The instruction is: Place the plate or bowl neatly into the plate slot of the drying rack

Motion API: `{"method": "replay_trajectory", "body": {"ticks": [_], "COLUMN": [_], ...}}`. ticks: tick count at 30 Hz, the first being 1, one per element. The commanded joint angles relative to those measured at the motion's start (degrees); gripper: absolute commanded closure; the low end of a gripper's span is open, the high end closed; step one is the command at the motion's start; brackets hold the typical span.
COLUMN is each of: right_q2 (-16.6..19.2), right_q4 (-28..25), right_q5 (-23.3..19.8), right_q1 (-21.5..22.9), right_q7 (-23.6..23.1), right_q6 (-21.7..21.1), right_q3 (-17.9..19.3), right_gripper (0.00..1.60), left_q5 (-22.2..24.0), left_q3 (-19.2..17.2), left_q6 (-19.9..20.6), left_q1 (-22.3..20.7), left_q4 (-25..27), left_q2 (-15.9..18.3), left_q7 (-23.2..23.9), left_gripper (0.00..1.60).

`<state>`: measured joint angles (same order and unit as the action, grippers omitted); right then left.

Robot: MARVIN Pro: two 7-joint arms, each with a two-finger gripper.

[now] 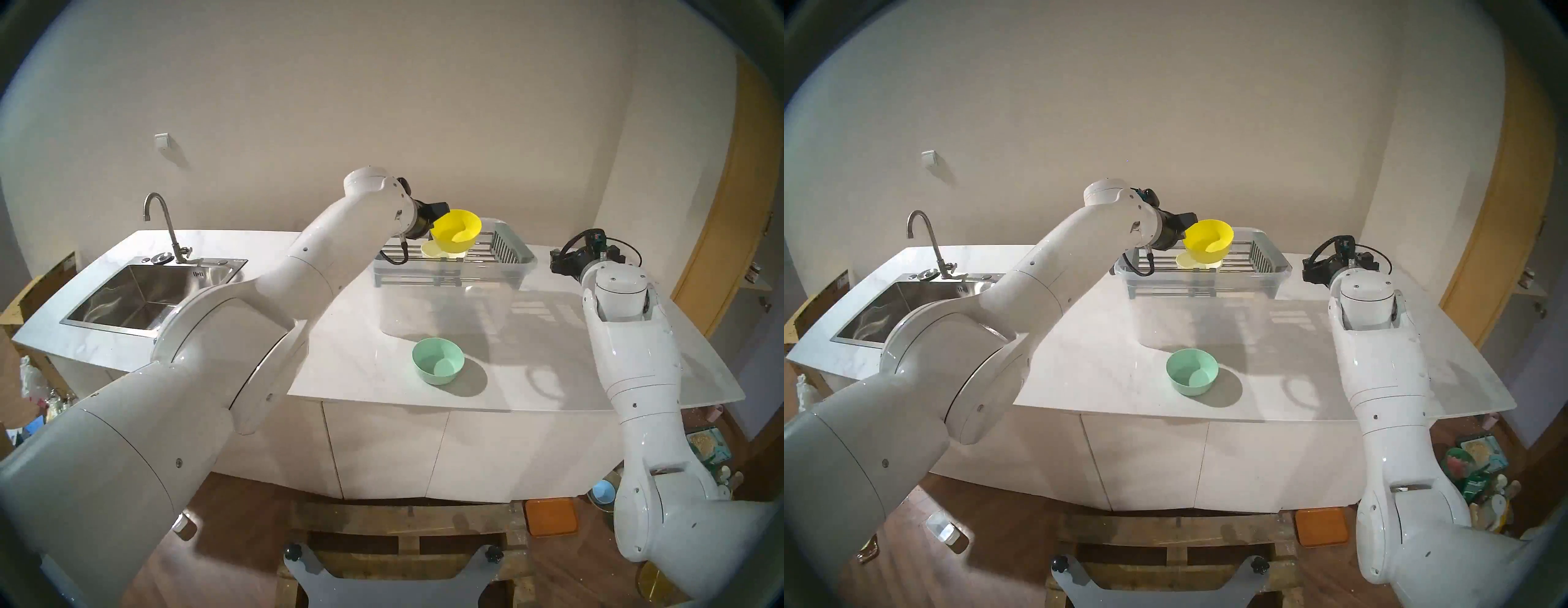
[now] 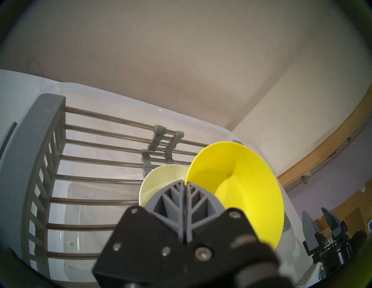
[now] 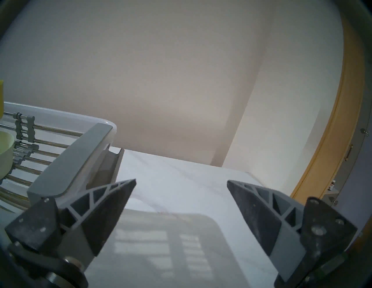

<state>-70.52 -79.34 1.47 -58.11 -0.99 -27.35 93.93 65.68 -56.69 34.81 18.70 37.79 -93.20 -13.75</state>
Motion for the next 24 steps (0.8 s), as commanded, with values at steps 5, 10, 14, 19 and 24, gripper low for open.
{"method": "replay_trajectory", "body": {"ticks": [5,10,14,19,24], "right_q2": [0.2,0.2,0.2,0.2,0.2], "right_q4": [-1.5,-1.5,-1.5,-1.5,-1.5], "right_q5": [0.1,0.1,0.1,0.1,0.1], "right_q1": [1.4,1.4,1.4,1.4,1.4], "right_q7": [0.1,0.1,0.1,0.1,0.1], "right_q6": [1.0,1.0,1.0,0.9,0.9], "right_q3": [0.0,0.0,0.0,0.0,0.0], "right_gripper": [0.00,0.00,0.00,0.00,0.00], "left_q5": [-0.5,-1.0,-1.4,-1.8,-2.2], "left_q3": [0.0,0.1,0.1,0.1,0.2], "left_q6": [-1.6,-2.5,-3.5,-4.2,-4.9], "left_q1": [-3.1,-3.8,-4.8,-6.0,-6.8], "left_q4": [-0.9,-3.1,-6.0,-9.3,-11.4], "left_q2": [-0.9,-1.3,-1.8,-2.5,-3.1], "left_q7": [1.3,2.2,3.3,4.4,5.5], "left_gripper": [1.60,1.60,1.60,1.60,1.60]}}
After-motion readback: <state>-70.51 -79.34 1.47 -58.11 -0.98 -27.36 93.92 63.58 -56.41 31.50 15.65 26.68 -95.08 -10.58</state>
